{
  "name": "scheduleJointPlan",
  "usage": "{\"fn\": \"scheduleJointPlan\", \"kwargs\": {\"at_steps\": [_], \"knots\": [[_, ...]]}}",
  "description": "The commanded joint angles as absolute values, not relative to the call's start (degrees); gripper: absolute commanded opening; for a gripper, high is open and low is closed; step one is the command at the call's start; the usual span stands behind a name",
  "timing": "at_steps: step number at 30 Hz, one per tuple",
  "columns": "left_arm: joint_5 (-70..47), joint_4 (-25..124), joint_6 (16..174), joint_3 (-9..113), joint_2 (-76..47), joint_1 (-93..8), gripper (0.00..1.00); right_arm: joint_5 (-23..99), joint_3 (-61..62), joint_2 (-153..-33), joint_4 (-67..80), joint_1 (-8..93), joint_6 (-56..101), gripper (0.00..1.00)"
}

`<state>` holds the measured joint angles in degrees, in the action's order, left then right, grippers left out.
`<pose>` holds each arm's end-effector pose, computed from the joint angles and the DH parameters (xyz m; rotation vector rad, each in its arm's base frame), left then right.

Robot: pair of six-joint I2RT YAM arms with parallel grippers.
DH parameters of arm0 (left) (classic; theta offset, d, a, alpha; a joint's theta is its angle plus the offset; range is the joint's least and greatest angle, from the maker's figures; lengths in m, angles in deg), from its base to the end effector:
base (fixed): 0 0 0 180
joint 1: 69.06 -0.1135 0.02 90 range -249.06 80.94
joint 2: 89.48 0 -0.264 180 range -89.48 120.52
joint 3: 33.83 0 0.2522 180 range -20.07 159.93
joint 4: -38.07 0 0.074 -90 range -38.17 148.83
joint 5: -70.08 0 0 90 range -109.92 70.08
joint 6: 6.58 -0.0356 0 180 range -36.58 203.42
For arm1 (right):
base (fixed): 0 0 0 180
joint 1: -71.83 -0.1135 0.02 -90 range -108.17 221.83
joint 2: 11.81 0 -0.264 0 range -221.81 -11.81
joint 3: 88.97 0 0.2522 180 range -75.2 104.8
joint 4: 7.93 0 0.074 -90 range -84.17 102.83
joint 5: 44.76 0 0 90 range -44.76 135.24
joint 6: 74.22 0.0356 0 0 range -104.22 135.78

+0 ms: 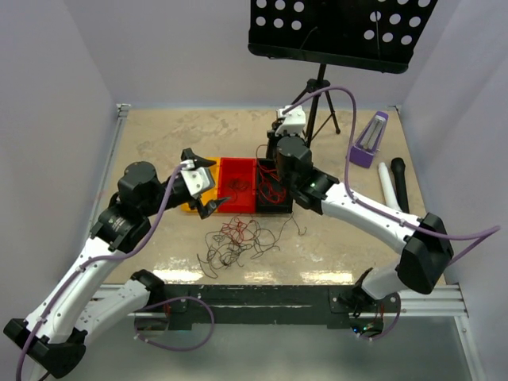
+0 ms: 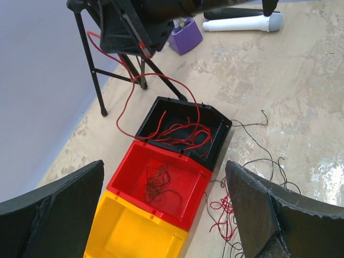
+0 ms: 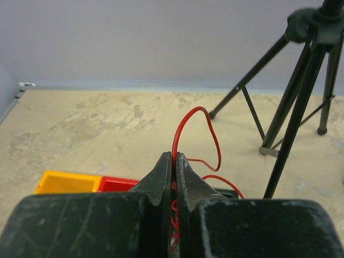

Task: Untangle the cables
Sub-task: Untie the cable, then place the cable in the bin.

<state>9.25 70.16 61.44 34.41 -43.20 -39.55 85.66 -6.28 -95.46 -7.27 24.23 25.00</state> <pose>0.1437 -0.1012 0.3801 1.0816 1.3827 -0.5396 0.2490 0.2385 0.3688 0.0139 1.5961 0.2085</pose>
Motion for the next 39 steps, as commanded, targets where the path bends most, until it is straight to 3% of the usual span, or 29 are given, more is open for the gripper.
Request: {"fn": "scheduleJointPlan", "kwargs": {"at_steps": [1,11,25,39], "knots": [[9.3,67.4,62.9,33.5,-44.1,-39.9,1.0,86.0,-8.6,-94.5,-6.5,24.8,29.4,0.0],[9.8,66.0,62.8,32.2,-43.9,-40.0,1.0,83.1,-11.7,-90.0,-2.2,24.8,32.4,0.0],[9.6,66.0,62.2,32.7,-44.4,-39.9,1.0,67.3,-6.5,-108.0,-0.3,26.6,36.7,0.0],[9.3,65.9,62.2,31.1,-45.8,-40.0,1.0,63.2,-11.3,-112.8,-2.1,30.3,43.8,0.0]]}}
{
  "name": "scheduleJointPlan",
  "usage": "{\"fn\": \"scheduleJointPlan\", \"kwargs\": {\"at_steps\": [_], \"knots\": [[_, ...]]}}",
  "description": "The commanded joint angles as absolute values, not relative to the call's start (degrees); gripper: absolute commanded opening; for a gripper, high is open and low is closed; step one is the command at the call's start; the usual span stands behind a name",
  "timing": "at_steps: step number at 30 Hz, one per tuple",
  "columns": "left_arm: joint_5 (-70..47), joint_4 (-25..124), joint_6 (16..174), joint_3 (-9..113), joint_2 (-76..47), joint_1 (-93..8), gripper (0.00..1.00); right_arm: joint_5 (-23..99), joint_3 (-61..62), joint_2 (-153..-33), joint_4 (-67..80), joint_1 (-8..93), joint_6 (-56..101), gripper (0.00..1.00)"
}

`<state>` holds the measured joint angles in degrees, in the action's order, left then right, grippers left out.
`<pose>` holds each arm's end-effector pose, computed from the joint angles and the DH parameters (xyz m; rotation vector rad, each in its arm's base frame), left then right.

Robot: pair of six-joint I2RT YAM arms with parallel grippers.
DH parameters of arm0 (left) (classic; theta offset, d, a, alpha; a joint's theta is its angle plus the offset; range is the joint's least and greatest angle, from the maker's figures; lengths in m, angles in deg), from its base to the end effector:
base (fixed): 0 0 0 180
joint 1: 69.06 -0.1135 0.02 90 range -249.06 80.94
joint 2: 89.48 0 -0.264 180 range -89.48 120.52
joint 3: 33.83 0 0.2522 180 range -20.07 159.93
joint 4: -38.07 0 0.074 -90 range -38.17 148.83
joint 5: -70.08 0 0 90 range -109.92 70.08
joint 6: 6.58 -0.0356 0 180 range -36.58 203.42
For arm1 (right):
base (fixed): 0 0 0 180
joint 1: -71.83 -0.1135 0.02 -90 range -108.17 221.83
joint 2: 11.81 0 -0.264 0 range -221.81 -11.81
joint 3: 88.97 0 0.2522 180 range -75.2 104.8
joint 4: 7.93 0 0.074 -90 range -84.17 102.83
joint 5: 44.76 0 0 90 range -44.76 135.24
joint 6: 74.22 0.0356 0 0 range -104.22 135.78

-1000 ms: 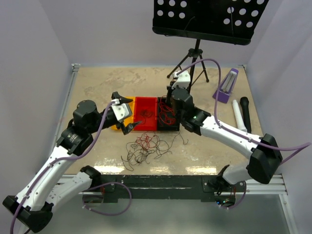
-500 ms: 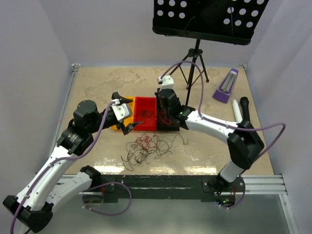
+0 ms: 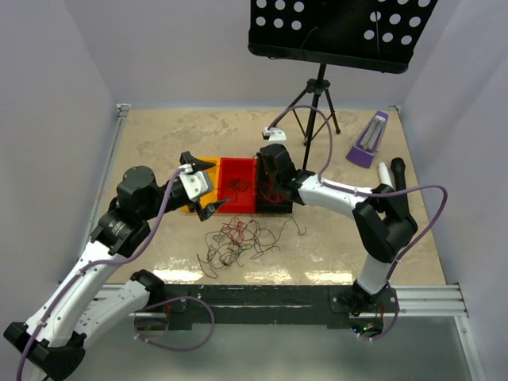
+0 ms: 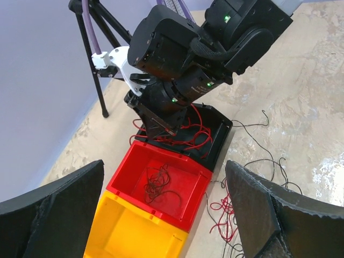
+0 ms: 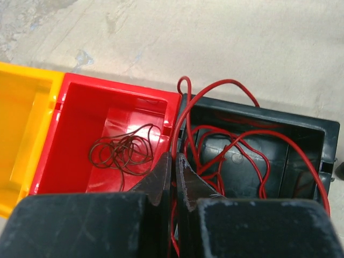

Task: Untangle the cables
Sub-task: Place the cable in the bin.

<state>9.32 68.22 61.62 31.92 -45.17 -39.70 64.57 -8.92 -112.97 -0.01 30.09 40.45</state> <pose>0.1394 -0.0984 0.3742 1.0715 1.3616 -0.5358 0.3066 0.2578 0.2295 -0.1013 2.0644 0.3700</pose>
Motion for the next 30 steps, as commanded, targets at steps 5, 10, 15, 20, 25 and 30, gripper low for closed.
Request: {"fn": "scheduleJointPlan", "kwargs": {"at_steps": [5,10,15,20,25,30], "knots": [[9.3,65.6,62.3,30.4,-46.1,-39.9,1.0,64.3,-18.7,-103.9,-8.1,30.3,44.6,0.0],[9.4,64.8,62.9,29.8,-46.1,-39.9,1.0,64.3,-19.0,-95.7,-8.9,30.3,40.4,0.0],[9.4,64.7,63.0,29.9,-46.1,-39.9,1.0,64.7,-17.5,-91.2,-5.7,30.3,39.1,0.0],[9.6,64.8,62.9,29.8,-46.1,-39.9,1.0,65.4,-19.2,-88.5,-2.8,30.3,41.2,0.0],[9.8,65.0,62.9,29.9,-46.2,-39.9,1.0,66.2,-22.7,-85.4,-0.6,30.3,43.7,0.0],[10.2,64.7,63.1,29.4,-46.4,-40.0,1.0,67.4,-21.3,-86.5,5.7,30.3,45.4,0.0]]}}
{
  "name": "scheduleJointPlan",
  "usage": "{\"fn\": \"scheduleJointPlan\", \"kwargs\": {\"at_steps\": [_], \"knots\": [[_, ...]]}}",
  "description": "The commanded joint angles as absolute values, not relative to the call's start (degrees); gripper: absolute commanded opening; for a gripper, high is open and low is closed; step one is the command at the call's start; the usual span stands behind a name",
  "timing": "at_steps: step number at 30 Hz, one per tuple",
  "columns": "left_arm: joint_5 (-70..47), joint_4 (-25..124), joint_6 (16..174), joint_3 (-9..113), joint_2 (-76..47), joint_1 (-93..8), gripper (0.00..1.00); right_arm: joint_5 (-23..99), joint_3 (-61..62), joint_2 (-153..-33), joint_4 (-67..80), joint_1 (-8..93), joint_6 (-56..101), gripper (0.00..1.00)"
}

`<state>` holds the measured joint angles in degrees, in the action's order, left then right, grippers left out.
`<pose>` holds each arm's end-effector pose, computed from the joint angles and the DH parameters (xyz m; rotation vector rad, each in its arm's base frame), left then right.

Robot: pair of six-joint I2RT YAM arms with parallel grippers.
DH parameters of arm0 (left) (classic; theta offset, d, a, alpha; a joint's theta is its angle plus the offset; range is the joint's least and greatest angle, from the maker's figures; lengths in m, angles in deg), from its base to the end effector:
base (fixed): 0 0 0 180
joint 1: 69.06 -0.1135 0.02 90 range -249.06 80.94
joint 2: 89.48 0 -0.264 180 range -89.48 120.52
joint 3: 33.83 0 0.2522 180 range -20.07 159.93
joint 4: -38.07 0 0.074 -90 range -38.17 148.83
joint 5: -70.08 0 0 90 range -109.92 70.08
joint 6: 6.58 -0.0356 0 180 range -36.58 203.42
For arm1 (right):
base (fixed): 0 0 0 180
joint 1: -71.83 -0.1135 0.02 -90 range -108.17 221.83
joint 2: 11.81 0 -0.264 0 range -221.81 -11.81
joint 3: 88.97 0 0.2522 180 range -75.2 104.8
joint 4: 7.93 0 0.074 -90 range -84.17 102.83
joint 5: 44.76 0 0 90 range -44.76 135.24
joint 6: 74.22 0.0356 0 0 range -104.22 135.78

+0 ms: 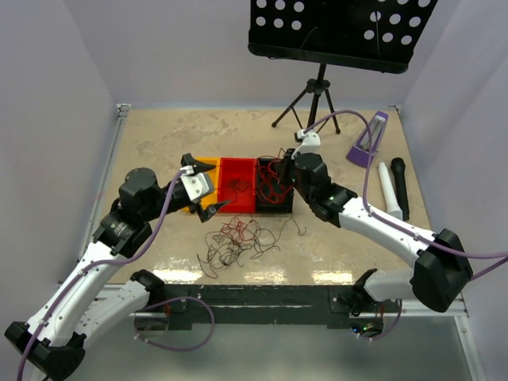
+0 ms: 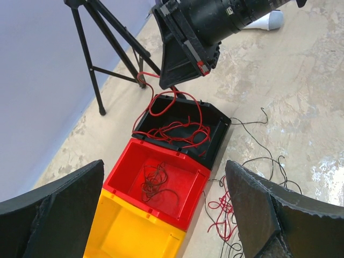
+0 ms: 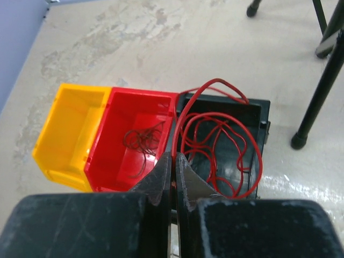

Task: Untangle the cables
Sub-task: Place the cable in the bin.

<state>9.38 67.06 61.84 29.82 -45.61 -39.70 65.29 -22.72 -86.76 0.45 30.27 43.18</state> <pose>0.1402 -0.0989 0.3650 1.0721 1.3717 -0.5413 0.2352 0.1922 0.2987 0.0119 1.8813 0.5085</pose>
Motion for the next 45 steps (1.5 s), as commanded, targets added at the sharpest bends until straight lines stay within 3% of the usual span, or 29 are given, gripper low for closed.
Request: {"fn": "scheduleJointPlan", "kwargs": {"at_steps": [1,9,14,20,29,37,45], "knots": [[10.3,64.7,63.1,29.5,-46.4,-40.0,1.0,67.8,-21.2,-86.7,7.1,30.3,45.4,0.0],[10.5,64.9,62.9,29.4,-46.4,-39.9,1.0,64.0,-19.5,-89.8,10.0,29.4,44.9,0.0],[10.4,65.2,62.2,28.8,-46.7,-39.9,1.0,64.8,-24.5,-77.6,3.1,26.6,43.4,0.0],[10.9,64.3,62.8,28.6,-46.4,-39.9,1.0,65.5,-22.5,-73.5,5.6,26.4,41.5,0.0],[11.5,64.1,62.9,28.9,-46.4,-39.9,1.0,65.9,-23.0,-79.1,14.0,26.4,48.0,0.0],[11.6,64.2,63.0,28.8,-46.8,-40.0,1.0,61.1,-22.2,-86.6,12.6,26.5,48.4,0.0],[11.5,64.5,62.8,28.4,-47.4,-39.9,1.0,64.2,-15.6,-97.7,9.7,27.2,45.1,0.0]]}}
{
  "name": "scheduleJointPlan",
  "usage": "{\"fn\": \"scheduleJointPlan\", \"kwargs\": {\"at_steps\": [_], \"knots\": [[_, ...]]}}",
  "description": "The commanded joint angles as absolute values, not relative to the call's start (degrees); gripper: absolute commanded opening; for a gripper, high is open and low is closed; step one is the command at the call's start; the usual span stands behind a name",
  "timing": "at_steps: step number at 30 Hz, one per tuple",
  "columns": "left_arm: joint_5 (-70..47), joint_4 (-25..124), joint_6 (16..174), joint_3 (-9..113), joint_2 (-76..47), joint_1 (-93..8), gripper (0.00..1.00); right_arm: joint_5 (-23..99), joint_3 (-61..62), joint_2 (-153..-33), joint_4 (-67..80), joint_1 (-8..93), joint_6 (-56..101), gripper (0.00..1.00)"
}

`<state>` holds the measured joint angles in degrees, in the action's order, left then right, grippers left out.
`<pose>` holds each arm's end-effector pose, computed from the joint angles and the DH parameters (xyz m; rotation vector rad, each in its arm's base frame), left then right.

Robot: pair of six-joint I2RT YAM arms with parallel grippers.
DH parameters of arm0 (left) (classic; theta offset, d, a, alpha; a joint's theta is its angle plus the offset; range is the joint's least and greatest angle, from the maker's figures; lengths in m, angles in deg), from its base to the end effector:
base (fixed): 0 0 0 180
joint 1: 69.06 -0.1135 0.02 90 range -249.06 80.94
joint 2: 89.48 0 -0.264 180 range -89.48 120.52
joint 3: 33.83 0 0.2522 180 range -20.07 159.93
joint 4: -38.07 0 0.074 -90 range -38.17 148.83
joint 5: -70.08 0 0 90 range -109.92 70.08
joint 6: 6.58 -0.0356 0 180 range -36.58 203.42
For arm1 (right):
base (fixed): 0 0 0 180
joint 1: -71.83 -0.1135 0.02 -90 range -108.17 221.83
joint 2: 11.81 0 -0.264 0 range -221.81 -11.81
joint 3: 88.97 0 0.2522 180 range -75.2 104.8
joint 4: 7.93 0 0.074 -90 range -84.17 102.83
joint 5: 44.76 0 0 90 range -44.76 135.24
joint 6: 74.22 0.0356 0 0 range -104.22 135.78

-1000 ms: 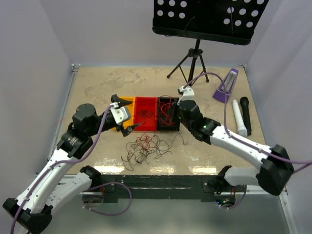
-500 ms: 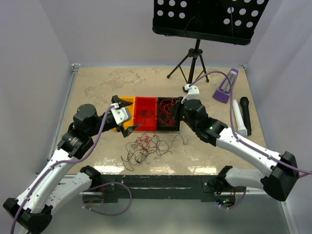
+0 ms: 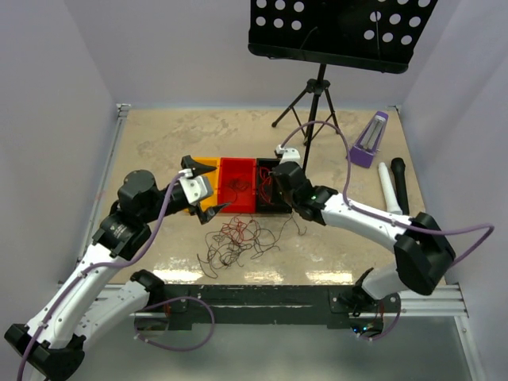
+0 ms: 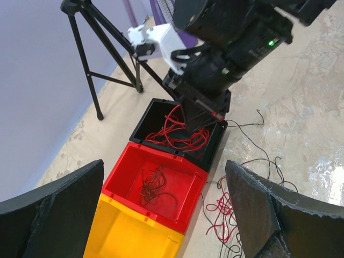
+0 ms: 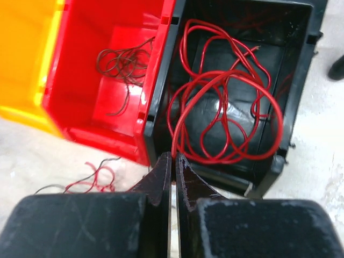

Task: Untangle the cables
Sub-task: Place the cable in the bin.

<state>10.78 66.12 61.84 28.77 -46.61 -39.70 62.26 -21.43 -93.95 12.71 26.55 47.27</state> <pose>0.1370 -0.0979 0.3631 1.0827 1.3457 -0.5588 0.2299 0.2173 0.2491 -0.0941 2.1876 0.4460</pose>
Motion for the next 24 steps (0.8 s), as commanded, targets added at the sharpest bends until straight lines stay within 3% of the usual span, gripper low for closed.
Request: {"fn": "scheduleJointPlan", "kwargs": {"at_steps": [1,24], "knots": [[11.4,64.6,62.8,28.5,-47.4,-39.9,1.0,64.7,-14.5,-99.2,9.4,27.4,44.5,0.0],[11.3,64.8,62.9,27.9,-47.6,-39.9,1.0,61.2,-9.9,-118.3,2.5,33.4,41.6,0.0]]}}
